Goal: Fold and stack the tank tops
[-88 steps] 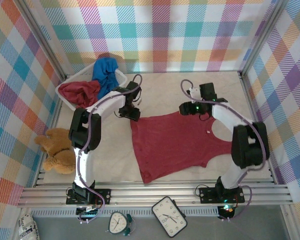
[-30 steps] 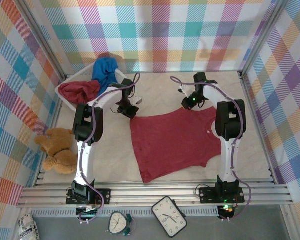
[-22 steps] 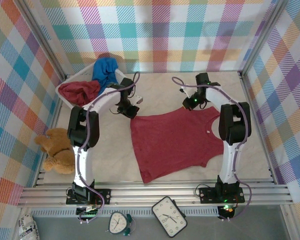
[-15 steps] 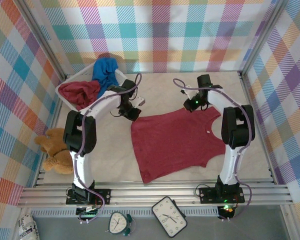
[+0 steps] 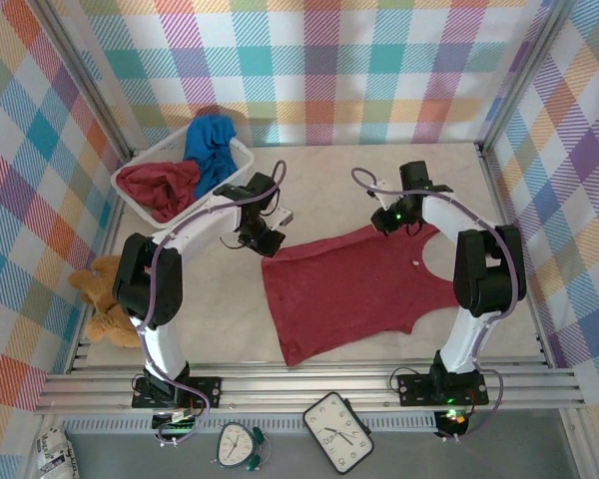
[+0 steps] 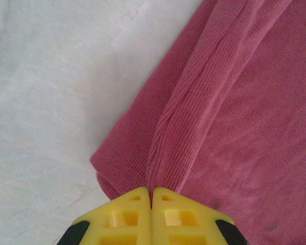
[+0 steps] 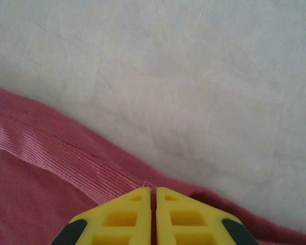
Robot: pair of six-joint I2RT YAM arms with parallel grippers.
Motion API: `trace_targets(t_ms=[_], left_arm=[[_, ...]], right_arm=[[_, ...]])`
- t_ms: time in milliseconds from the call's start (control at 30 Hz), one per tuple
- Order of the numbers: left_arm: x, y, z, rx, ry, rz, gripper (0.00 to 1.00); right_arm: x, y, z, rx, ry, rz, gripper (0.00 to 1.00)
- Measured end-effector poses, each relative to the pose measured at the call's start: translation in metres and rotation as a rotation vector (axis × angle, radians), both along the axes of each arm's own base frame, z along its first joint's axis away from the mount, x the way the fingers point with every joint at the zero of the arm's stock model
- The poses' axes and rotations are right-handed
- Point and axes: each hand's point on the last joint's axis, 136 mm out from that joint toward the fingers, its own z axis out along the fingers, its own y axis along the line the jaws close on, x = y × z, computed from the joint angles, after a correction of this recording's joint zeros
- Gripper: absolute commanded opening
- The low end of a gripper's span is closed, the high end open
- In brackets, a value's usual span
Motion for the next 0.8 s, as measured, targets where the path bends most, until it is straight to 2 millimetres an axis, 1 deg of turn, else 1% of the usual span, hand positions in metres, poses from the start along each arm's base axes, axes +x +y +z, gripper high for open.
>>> trace_targets(t_ms=[133, 300, 533, 600, 700, 800], left_arm=[[-0.01, -0.001, -0.009, 0.003, 0.018, 0.015, 0.0], [-0.023, -0.01, -0.02, 0.004, 0.035, 0.011, 0.0], [-0.041, -0.013, -0.039, 0.022, 0.068, 0.018, 0.0], [-0.042, -0.012, -0.042, 0.033, 0.071, 0.024, 0.0], [-0.04, -0.007, -0.045, 0.061, 0.058, 0.038, 0.03], [-0.038, -0.002, -0.049, 0.085, 0.044, 0.057, 0.05]], right_arm=[[-0.017, -0.004, -0.015, -0.007, 0.053, -0.026, 0.13], [-0.037, -0.013, -0.035, -0.042, 0.126, -0.066, 0.16], [-0.05, -0.022, -0.047, -0.076, 0.189, -0.121, 0.21], [-0.053, -0.023, -0.048, -0.073, 0.206, -0.14, 0.21], [-0.058, -0.023, -0.05, -0.066, 0.238, -0.174, 0.22], [-0.067, -0.025, -0.055, -0.06, 0.283, -0.215, 0.23]])
